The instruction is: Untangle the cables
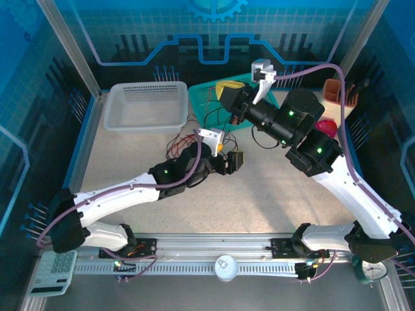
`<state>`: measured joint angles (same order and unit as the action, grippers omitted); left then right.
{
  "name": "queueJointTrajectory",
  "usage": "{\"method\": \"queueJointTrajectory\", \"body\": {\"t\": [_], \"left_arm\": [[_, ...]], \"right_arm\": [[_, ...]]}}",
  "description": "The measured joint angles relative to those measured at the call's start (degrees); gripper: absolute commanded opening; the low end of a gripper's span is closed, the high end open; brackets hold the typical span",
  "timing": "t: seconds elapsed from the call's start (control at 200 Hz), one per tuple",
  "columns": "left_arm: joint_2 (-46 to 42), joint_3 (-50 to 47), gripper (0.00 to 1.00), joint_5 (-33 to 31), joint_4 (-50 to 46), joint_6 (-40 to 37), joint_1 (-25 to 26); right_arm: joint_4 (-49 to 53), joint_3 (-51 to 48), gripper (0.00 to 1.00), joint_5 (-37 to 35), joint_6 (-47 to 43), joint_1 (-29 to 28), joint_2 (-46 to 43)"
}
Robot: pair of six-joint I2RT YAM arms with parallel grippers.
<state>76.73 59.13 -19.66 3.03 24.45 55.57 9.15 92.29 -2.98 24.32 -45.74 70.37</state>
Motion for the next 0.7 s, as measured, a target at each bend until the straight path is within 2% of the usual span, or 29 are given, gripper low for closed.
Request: {"method": "queueJointTrajectory", "body": {"t": [0.15,0.34,0.495,0.7], "left_arm": [[1.05,1.20,0.87,-8.15,1.07,-2.56,0.00],[1.77,1.60,0.88,-15.19,2.62,-6.23,-0.13],[4.17,2.73,0.88,-17.07,2.89,-7.93,-1.64],[8.63,2.91,0.76,-16.20,3.50,-8.35,-5.27]], "right_arm": [[0.26,0.00,0.00,-0.74,-0.50,-0.63,-0.28],[0.28,0.00,0.00,-1.14,-0.87,-1.49,-0.66],[0.28,0.00,0.00,-1.11,-1.05,-2.69,-0.92],[0.28,1.14,0.00,-1.16,-1.49,-3.41,-1.05]]}}
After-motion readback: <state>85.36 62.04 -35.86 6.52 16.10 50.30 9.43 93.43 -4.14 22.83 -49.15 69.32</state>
